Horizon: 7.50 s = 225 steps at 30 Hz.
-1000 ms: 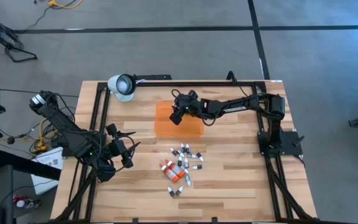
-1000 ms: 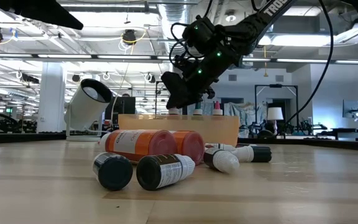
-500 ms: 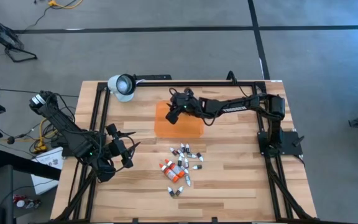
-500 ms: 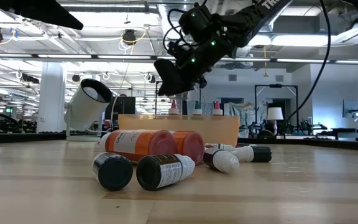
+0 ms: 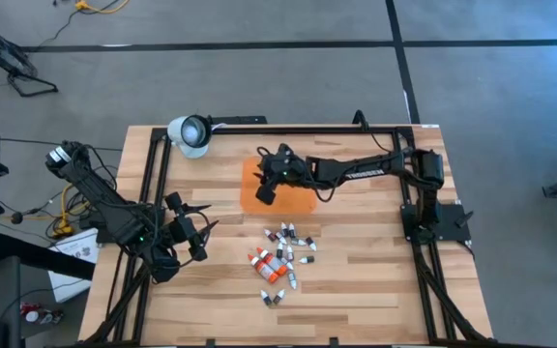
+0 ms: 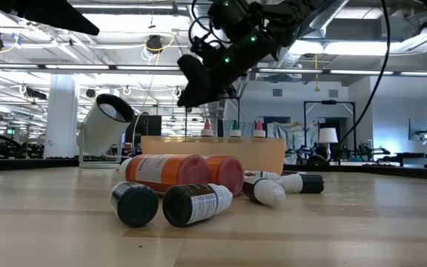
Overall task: Pick & Place food coloring
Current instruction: Put the big orange food coloring bottle into the orange bin
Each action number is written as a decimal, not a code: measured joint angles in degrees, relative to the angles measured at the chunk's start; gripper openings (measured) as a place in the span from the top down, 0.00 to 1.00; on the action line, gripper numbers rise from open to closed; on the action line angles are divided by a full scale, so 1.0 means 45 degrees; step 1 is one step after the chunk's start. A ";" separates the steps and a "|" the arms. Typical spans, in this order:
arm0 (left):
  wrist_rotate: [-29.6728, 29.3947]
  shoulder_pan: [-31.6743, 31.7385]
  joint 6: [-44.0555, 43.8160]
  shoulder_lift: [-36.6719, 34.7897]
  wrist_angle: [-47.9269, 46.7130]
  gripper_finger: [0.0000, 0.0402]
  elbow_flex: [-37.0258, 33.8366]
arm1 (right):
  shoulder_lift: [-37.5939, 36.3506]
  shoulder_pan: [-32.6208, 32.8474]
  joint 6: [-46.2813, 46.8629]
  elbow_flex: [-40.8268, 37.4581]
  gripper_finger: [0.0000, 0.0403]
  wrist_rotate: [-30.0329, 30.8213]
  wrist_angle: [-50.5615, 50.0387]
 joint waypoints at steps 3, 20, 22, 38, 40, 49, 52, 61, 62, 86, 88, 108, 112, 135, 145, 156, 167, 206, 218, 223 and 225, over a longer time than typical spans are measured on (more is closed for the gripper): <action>0.0000 0.0000 -0.0048 0.0000 -0.0001 0.47 0.0000 | 0.0000 -0.0003 0.0091 0.0000 0.78 0.0014 -0.0205; 0.0117 0.0005 -0.0084 0.0014 -0.0181 0.47 -0.0005 | 0.0281 -0.0270 0.0488 -0.0222 1.00 0.0339 -0.0839; -0.0144 0.0127 -0.0080 0.0023 -0.0173 0.47 -0.0259 | 0.0284 -0.0231 0.0201 -0.0231 0.99 0.0369 -0.0449; 0.1666 0.3764 0.5382 -0.1372 0.7007 0.47 -0.3064 | -0.4500 0.1796 -0.1243 -0.0189 1.00 0.0437 -0.3837; 0.3347 0.4472 0.7084 -0.1483 0.9332 0.47 -0.3428 | -0.5007 0.2260 -0.1142 -0.0189 1.00 0.0522 -0.4610; 1.0690 0.8872 0.9352 -0.1496 1.2433 0.47 -0.3973 | -0.6561 0.5157 -0.0240 -0.0654 1.00 0.3132 -0.7291; 1.3260 0.9902 0.8966 -0.1461 1.2256 0.47 -0.3973 | -0.7243 0.5993 0.0531 -0.1580 1.00 0.3721 -0.7266; 1.5255 0.8701 0.8633 -0.0203 1.1469 0.47 -0.3983 | -0.8599 0.8709 0.2909 -0.5315 1.00 0.5090 -0.5538; 1.5276 0.8428 0.8647 -0.0033 1.1463 0.47 -0.3983 | -0.8639 0.8994 0.3107 -0.5683 1.00 0.5245 -0.5179; 1.5814 0.5547 0.8529 0.6110 1.7423 0.47 -0.3879 | -0.7734 1.2695 0.6337 -0.9606 1.00 0.7694 -0.0079; 1.5834 0.5542 0.8737 0.6289 1.7476 0.47 -0.3785 | -0.7743 1.2609 0.6329 -0.9669 1.00 0.7726 -0.0058; 1.5414 0.5633 0.9384 0.6918 1.6534 0.47 -0.3633 | -0.7762 1.2164 0.6212 -0.9719 1.00 0.7572 0.0184; 1.5170 0.5629 0.9491 0.6917 1.6441 0.47 -0.3633 | -0.7762 1.2163 0.6191 -0.9719 1.00 0.7572 0.0202; 1.5140 0.5654 0.9279 0.7962 1.6671 0.47 -0.3628 | -0.7762 1.2164 0.6168 -0.9714 1.00 0.7577 0.0484; 1.5232 0.5654 0.9168 0.8155 1.7384 0.47 -0.3604 | -0.7762 1.2164 0.6080 -0.9709 1.00 0.7577 0.0478; 1.5246 0.5654 0.9183 0.8155 1.7408 0.60 -0.3604 | -0.7762 1.2161 0.6075 -0.9709 1.00 0.7577 0.0478; 1.5251 0.5654 0.9168 0.8155 1.7418 0.69 -0.3604 | -0.7762 1.2164 0.6077 -0.9709 1.00 0.7577 0.0478; 1.4092 0.5649 0.7368 0.1270 0.8335 0.71 -0.3604 | -0.7757 1.2102 0.6080 -0.9768 1.00 0.7564 0.0437; 1.4092 0.5649 0.5544 -0.0822 0.3901 0.71 -0.3343 | -0.7757 1.1639 0.6089 -0.9768 1.00 0.7135 0.0518; 1.3978 0.5649 0.5173 -0.0840 0.1609 0.71 -0.2136 | -0.7757 1.1577 0.6089 -0.9768 1.00 0.7101 0.0532; 1.3945 0.5649 0.5168 -0.0840 0.0823 0.71 -0.1568 | -0.7757 1.1577 0.6089 -0.9768 1.00 0.7065 0.0532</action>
